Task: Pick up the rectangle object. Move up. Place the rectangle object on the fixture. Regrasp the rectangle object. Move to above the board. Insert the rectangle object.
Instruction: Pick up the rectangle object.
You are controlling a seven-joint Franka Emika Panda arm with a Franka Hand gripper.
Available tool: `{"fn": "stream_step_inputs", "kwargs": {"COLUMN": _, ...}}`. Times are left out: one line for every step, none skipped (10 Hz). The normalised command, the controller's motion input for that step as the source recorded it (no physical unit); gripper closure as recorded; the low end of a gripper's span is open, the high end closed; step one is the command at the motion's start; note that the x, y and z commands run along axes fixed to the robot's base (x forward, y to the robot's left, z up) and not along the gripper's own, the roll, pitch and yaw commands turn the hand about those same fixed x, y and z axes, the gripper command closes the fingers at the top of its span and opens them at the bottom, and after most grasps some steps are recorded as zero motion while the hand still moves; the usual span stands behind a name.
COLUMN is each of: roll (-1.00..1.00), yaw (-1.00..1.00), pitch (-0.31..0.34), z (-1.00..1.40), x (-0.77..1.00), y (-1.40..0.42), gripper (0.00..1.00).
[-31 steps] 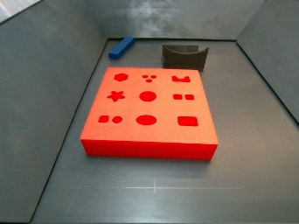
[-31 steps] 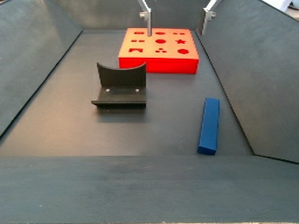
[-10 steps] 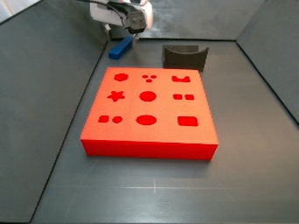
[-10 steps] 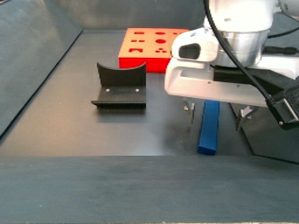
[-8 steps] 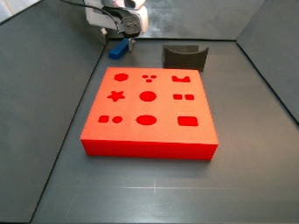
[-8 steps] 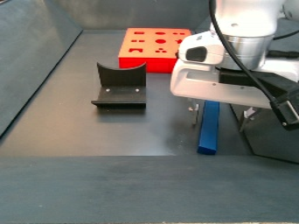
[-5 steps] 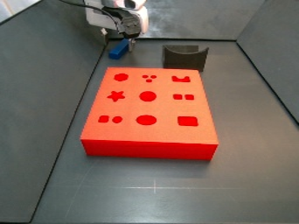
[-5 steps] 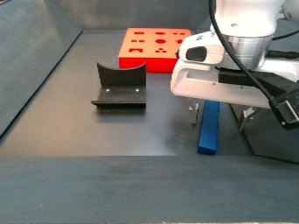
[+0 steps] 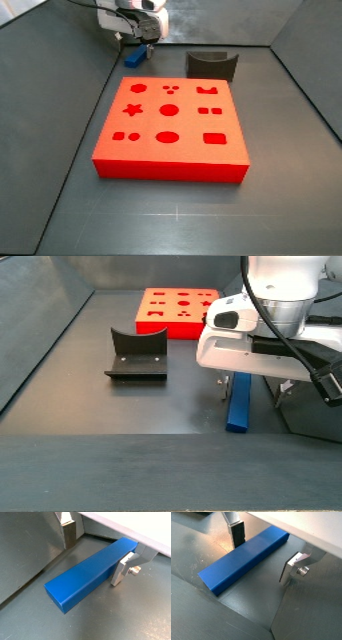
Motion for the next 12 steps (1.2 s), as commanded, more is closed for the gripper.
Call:
{"fn": "stream_step_inputs", "kwargs": {"roll": -0.44, "yaw": -0.03, "pitch": -0.2, "z": -0.05, "x": 0.0, "y": 0.11, "gripper": 0.0}}
{"fn": "stream_step_inputs", "kwargs": {"roll": -0.5, "yaw": 0.0, "pitch": -0.161, "z": -0.06, "x": 0.0, "y": 0.15, "gripper": 0.0}}
{"fn": "stream_step_inputs", "kwargs": {"roll": -0.2, "yaw": 0.01, "pitch": -0.067, "z": -0.09, "x": 0.0, "y": 0.05, "gripper": 0.0}}
{"fn": "stream_step_inputs", "kwargs": {"roll": -0.01, "yaw": 0.0, "pitch": -0.026, "z": 0.0, "x": 0.0, "y": 0.0, "gripper": 0.0}}
{"fn": "stream_step_inputs", "kwargs": {"roll": 0.0, "yaw": 0.0, "pitch": -0.02, "z": -0.02, "x": 0.0, "y": 0.0, "gripper": 0.0}}
{"fn": "stream_step_inputs", "kwargs": {"roll": -0.01, "yaw": -0.09, "pitch": -0.017, "z": -0.1, "x": -0.05, "y": -0.02, "gripper": 0.0}}
{"fn": "stream_step_inputs", "kwargs": {"roll": 0.02, "yaw": -0.03, "pitch": -0.011, "z": -0.08, "x": -0.13, "y": -0.02, "gripper": 0.0}}
{"fn": "stream_step_inputs", "kwargs": {"roll": 0.0, "yaw": 0.0, "pitch": 0.0, "z": 0.0, "x": 0.0, "y": 0.0, "gripper": 1.0}}
{"fn": "stream_step_inputs", "kwargs": {"roll": 0.04, "yaw": 0.0, "pitch": 0.0, "z": 0.0, "x": 0.0, "y": -0.06, "gripper": 1.0}}
{"fn": "stream_step_inputs", "kwargs": {"roll": 0.0, "yaw": 0.0, "pitch": 0.0, "z": 0.0, "x": 0.0, "y": 0.0, "gripper": 1.0}}
{"fn": "stream_step_inputs", "kwargs": {"roll": 0.0, "yaw": 0.0, "pitch": 0.0, "z": 0.0, "x": 0.0, "y": 0.0, "gripper": 1.0}}
{"fn": "stream_step_inputs", "kwargs": {"roll": 0.0, "yaw": 0.0, "pitch": 0.0, "z": 0.0, "x": 0.0, "y": 0.0, "gripper": 1.0}}
